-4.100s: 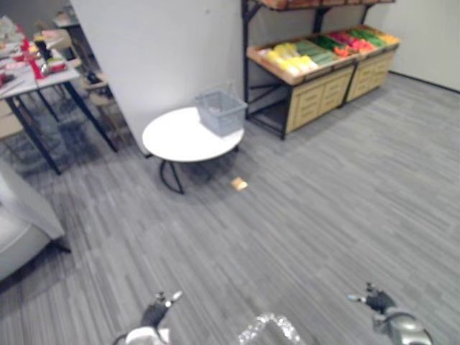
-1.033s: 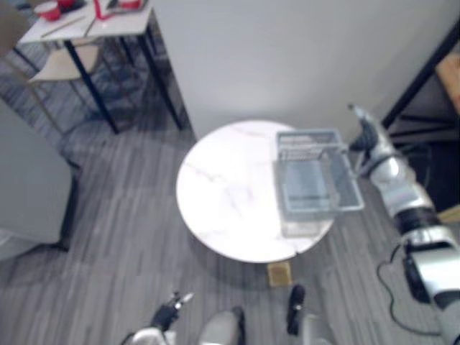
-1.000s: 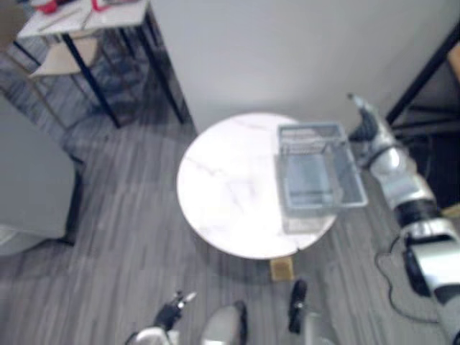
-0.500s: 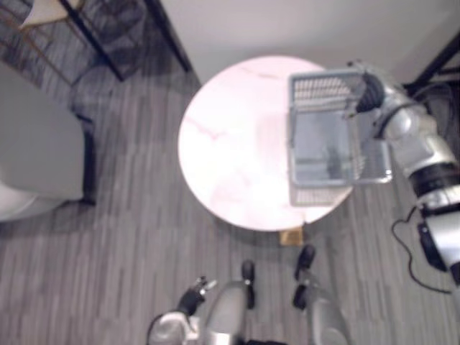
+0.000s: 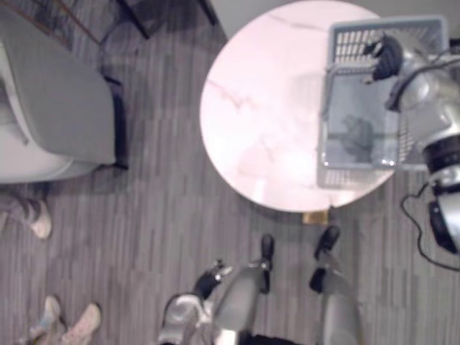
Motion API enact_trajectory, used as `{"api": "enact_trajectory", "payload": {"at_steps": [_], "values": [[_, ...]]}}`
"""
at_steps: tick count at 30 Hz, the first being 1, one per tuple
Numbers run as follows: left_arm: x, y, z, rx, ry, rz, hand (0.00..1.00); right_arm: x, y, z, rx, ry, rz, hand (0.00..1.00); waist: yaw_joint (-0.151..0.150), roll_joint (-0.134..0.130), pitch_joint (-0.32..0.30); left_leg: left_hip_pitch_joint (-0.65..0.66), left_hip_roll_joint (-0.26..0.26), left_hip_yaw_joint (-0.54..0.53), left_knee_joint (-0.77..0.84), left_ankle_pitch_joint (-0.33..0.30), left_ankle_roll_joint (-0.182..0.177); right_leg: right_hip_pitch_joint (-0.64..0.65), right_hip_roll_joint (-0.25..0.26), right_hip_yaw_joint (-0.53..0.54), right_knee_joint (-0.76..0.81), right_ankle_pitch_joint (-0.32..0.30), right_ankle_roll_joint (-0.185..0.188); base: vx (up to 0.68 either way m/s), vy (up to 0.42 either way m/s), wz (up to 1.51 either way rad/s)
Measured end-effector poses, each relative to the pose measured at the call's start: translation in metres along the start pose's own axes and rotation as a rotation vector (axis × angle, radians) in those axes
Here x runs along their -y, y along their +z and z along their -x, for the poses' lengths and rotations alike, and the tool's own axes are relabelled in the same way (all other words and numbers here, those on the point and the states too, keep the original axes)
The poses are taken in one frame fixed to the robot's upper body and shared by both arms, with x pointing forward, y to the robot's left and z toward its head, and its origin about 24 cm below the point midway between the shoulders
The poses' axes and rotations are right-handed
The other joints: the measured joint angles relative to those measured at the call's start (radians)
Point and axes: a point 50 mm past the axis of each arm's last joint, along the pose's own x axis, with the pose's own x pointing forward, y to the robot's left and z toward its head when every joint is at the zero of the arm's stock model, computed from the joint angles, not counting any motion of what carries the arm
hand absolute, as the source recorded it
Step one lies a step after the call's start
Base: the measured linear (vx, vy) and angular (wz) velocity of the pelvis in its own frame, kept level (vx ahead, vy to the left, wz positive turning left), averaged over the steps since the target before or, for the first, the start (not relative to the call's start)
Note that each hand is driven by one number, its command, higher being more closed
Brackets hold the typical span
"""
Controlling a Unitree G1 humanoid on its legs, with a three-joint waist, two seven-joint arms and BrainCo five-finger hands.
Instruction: Pick vegetable in the basket
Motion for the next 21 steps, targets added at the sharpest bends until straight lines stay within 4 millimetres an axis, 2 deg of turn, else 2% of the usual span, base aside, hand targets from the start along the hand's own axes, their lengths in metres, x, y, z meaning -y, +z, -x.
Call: {"api": "enact_trajectory", "payload": {"at_steps": [7, 10, 14, 17, 19, 20, 21], "values": [[0.001, 0.002, 0.001, 0.045, -0.009, -0.015, 0.00, -0.003, -0.007, 0.001, 0.000, 0.059, 0.039, 1.00, -0.002, 0.003, 0.000, 0.025, -0.001, 0.000, -0.021, 0.010, 0.000, 0.033, 0.007, -0.003, -0.041, 0.022, -0.003, 0.02, 0.003, 0.00], [0.002, 0.005, 0.006, 0.093, -0.011, -0.029, 0.00, -0.019, -0.009, 0.002, 0.004, 0.159, 0.084, 1.00, 0.001, 0.000, 0.000, 0.083, -0.002, 0.024, -0.045, 0.010, 0.000, 0.081, 0.014, 0.019, -0.068, 0.032, 0.003, 0.06, 0.029, -0.21], [-0.004, 0.000, 0.015, 0.121, 0.015, -0.018, 0.00, -0.041, -0.005, 0.005, 0.055, 0.239, 0.090, 1.00, 0.003, -0.017, -0.004, 0.145, -0.001, 0.079, -0.042, -0.017, 0.004, 0.127, 0.039, 0.100, -0.115, 0.057, 0.009, 0.07, 0.022, -0.59], [-0.010, -0.011, 0.024, 0.104, 0.047, -0.038, 0.00, -0.057, 0.002, 0.008, 0.116, 0.266, 0.063, 1.00, 0.001, -0.052, -0.016, 0.145, 0.016, 0.137, 0.062, -0.104, 0.007, 0.135, 0.069, 0.211, -0.150, 0.088, 0.016, 0.07, 0.026, -1.01], [-0.013, -0.013, 0.025, 0.095, 0.053, -0.071, 0.00, -0.075, -0.007, 0.016, 0.108, 0.295, 0.003, 1.00, -0.014, -0.086, -0.040, 0.151, 0.022, 0.164, 0.102, -0.138, 0.008, 0.137, 0.087, 0.248, -0.150, 0.090, 0.019, 0.05, 0.027, -0.76], [-0.013, -0.012, 0.025, 0.093, 0.052, -0.092, 0.00, -0.093, -0.019, 0.025, 0.073, 0.332, -0.049, 1.00, -0.029, -0.109, -0.053, 0.172, 0.028, 0.166, 0.112, -0.155, 0.008, 0.154, 0.096, 0.265, -0.150, 0.091, 0.021, 0.05, 0.029, -0.45], [-0.014, -0.011, 0.025, 0.092, 0.051, -0.108, 0.00, -0.103, -0.029, 0.032, 0.045, 0.351, -0.073, 1.00, -0.033, -0.118, -0.058, 0.191, 0.031, 0.171, 0.111, -0.161, 0.007, 0.169, 0.100, 0.271, -0.150, 0.092, 0.021, 0.06, 0.054, -0.53]]}}
